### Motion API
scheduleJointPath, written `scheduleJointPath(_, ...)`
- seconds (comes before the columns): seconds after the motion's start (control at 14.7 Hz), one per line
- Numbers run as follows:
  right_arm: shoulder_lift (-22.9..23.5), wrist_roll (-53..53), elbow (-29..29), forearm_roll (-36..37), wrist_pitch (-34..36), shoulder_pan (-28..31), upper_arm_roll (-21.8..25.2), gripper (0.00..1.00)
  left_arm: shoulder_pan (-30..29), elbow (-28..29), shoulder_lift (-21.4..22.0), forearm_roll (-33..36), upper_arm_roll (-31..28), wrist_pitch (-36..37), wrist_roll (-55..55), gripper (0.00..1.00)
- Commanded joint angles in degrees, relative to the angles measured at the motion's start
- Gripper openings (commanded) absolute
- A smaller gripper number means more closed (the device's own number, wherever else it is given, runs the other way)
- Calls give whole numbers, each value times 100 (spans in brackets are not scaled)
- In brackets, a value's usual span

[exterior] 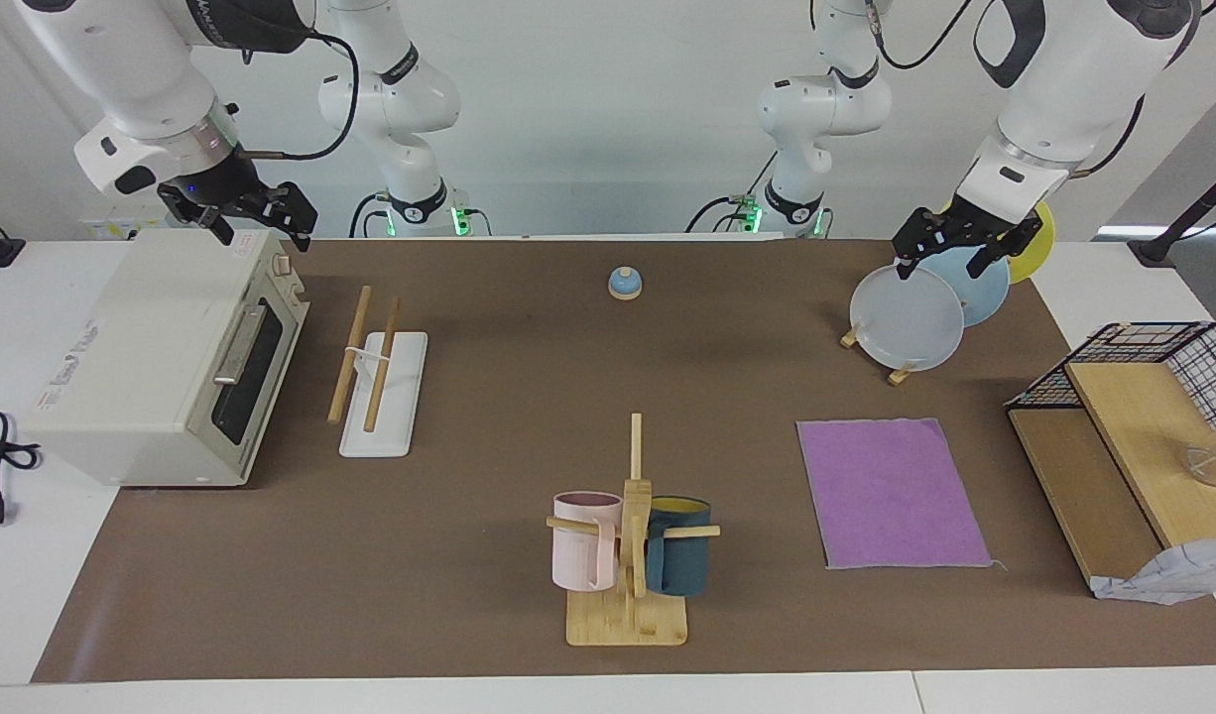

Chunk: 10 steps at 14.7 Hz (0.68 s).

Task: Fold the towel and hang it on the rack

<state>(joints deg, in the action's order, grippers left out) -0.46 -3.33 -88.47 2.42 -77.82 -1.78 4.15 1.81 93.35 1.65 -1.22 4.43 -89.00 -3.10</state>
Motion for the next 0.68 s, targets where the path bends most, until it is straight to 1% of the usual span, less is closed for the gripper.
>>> scheduleJointPath(0.0, -59, 104, -74, 4, -75, 82, -46, 100, 4, 131, 159, 104, -13, -30, -6, 100)
scheduleJointPath(0.48, -50, 104, -74, 4, -75, 82, -46, 100, -14, 175, 177, 104, -21, -30, 20, 100)
scheduleJointPath(0.61, -50, 104, -74, 4, -75, 82, -46, 100, -14, 341, 256, 95, -21, -100, -58, 100)
